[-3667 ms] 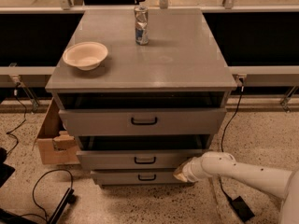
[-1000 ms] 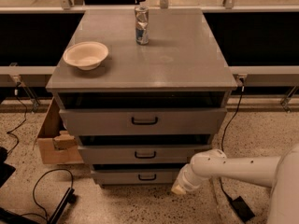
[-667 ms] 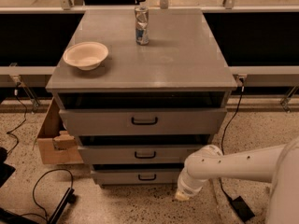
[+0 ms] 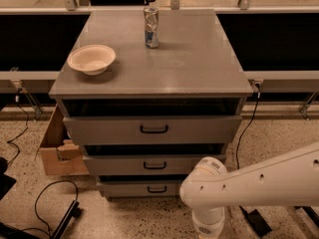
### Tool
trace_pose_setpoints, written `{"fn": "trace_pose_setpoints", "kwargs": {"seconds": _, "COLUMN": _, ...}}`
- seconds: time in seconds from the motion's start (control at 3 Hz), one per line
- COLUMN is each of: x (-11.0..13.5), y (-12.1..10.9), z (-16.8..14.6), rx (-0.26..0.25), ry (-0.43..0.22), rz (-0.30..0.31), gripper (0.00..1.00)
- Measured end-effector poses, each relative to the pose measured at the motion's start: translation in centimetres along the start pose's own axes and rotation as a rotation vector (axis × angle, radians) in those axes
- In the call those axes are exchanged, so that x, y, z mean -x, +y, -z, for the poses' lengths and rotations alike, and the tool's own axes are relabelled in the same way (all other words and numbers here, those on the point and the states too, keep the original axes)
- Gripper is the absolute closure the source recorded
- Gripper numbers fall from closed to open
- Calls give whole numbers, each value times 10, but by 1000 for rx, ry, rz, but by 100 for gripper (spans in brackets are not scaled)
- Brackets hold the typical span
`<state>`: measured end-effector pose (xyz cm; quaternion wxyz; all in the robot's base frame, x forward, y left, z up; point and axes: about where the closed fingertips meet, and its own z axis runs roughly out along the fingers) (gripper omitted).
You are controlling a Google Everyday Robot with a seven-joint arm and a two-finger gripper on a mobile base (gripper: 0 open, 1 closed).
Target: Close middle drawer
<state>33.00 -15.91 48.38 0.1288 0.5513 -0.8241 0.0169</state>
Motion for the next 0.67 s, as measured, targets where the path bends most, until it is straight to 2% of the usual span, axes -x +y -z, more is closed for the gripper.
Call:
{"fn": "trace_pose_setpoints", "kwargs": {"seconds": 0.33, "x": -71, "y": 58, "z": 31, "rx": 13, "ry": 155, "rz": -211, "gripper": 100}}
{"fn": "trace_pose_setpoints", "kwargs": {"seconds": 0.67, "x": -93, "y": 64, "z": 56, "rx": -32, "ry": 185, "rz": -347, "gripper": 82}}
